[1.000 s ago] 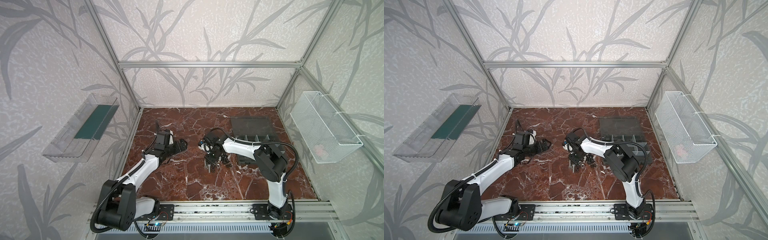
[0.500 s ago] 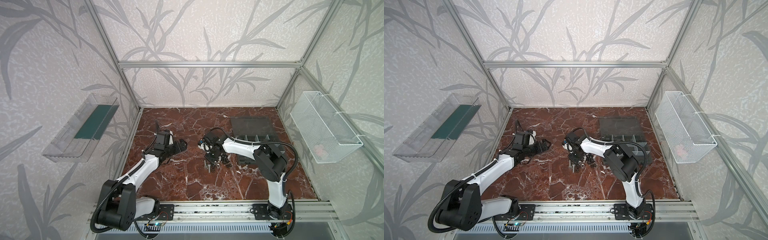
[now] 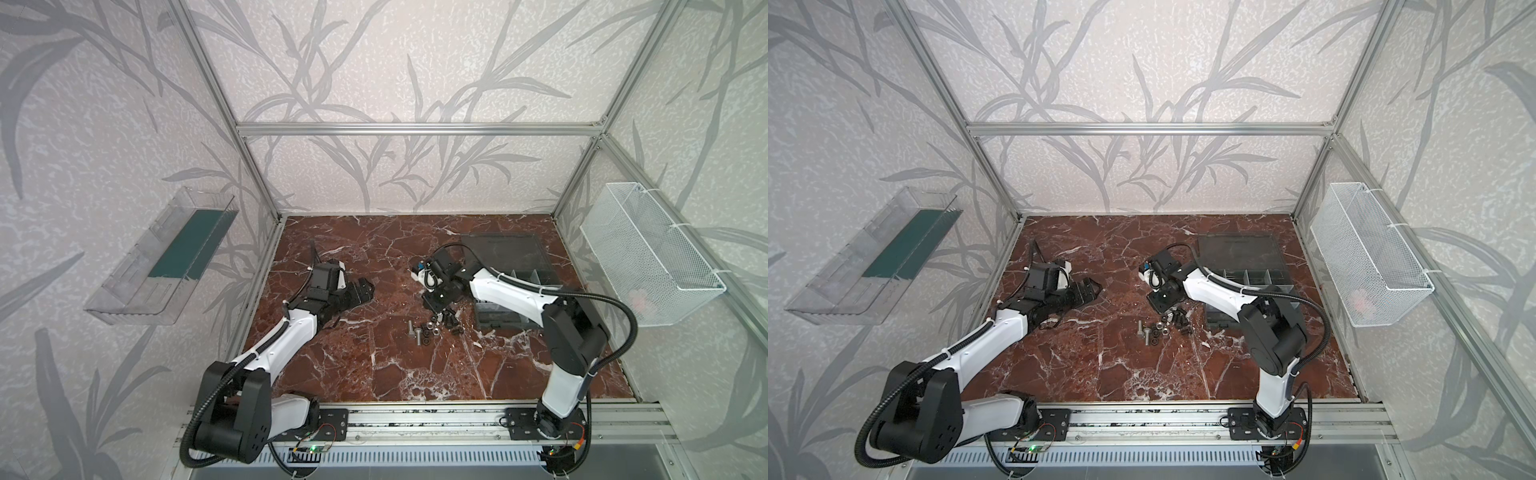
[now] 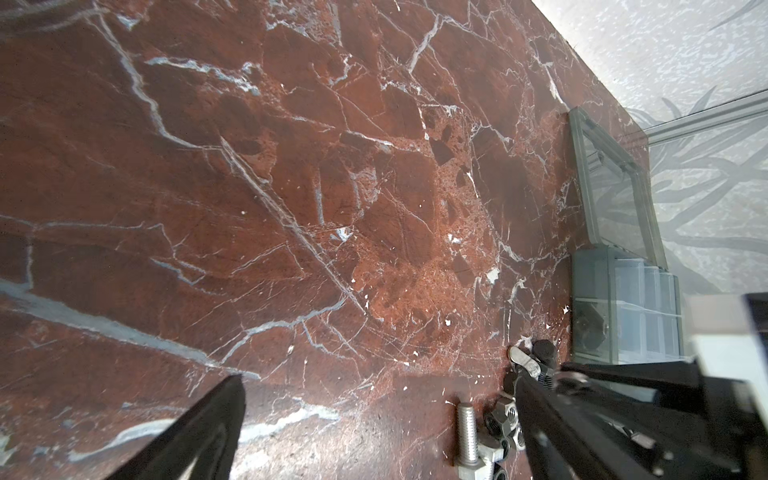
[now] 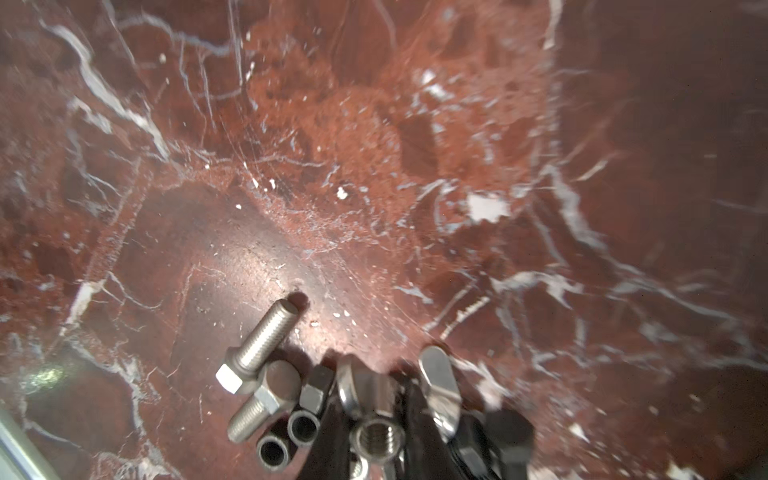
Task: Sort the screws and nuts into containers
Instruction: Pick up the nut from the center of the table, then place the nut into the container.
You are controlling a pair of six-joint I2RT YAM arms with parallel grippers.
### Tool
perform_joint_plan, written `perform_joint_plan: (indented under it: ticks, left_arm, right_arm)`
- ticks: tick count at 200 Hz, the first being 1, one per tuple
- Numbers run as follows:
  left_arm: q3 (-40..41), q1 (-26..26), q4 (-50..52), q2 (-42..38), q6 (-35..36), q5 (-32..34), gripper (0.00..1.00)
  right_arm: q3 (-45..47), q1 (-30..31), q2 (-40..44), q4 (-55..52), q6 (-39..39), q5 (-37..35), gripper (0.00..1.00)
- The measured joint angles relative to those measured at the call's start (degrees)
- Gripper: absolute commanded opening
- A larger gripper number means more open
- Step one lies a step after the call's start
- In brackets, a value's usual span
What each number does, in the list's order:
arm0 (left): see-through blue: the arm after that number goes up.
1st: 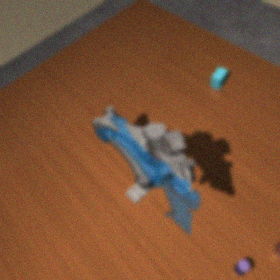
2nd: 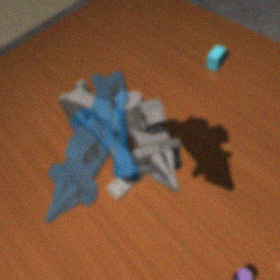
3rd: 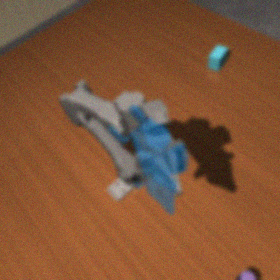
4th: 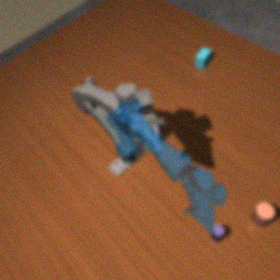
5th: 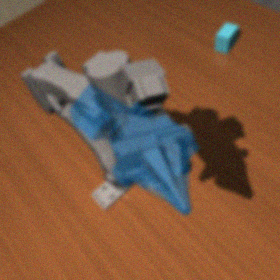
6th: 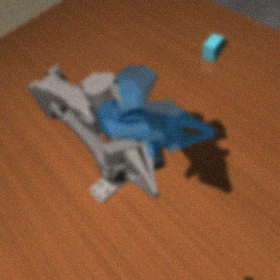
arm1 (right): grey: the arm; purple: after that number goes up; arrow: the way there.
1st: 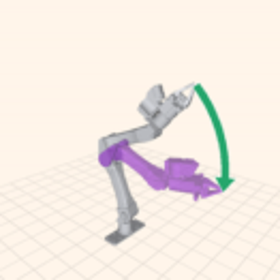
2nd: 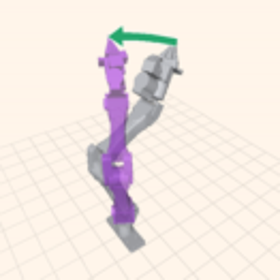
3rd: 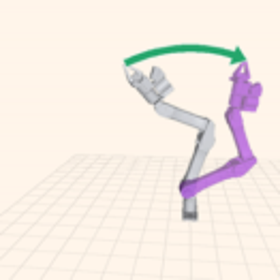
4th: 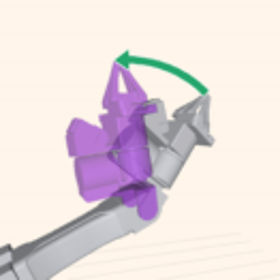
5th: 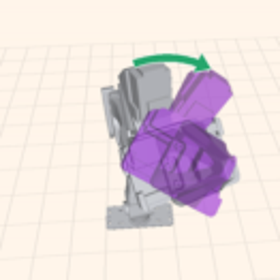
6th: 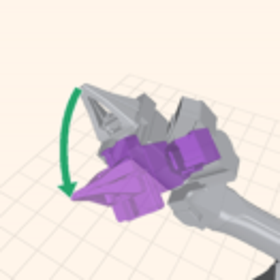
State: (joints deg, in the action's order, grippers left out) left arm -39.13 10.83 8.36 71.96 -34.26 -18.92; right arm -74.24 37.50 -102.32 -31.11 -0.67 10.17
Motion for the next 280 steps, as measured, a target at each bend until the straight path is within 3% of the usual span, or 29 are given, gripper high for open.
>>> perform_joint_plan:
  ticks: [73,132,222,257,280]
  left_arm:
    - [0.0,0.0,0.0,0.0,0.0,0.0,0.99]
    - [0.0,0.0,-0.1,0.0,0.0,-0.1,0.99]
    - [0.0,0.0,0.0,0.0,0.0,-0.2,0.99]
    - [0.0,0.0,0.0,0.0,0.0,-0.2,0.99]
    - [0.0,0.0,0.0,0.0,0.0,-0.2,0.99]
  right_arm:
    - [4.5,-12.5,12.1,-2.1,-4.9,-6.6,0.0]
    - [7.1,-15.5,11.3,-5.4,-7.8,-12.6,0.0]
    - [7.1,-17.0,5.1,-5.2,-8.3,-14.0,0.0]
    - [7.1,-17.0,4.9,-5.2,-8.4,-14.8,0.28]
    - [7.0,-17.1,4.9,-5.2,-8.5,-15.5,0.37]
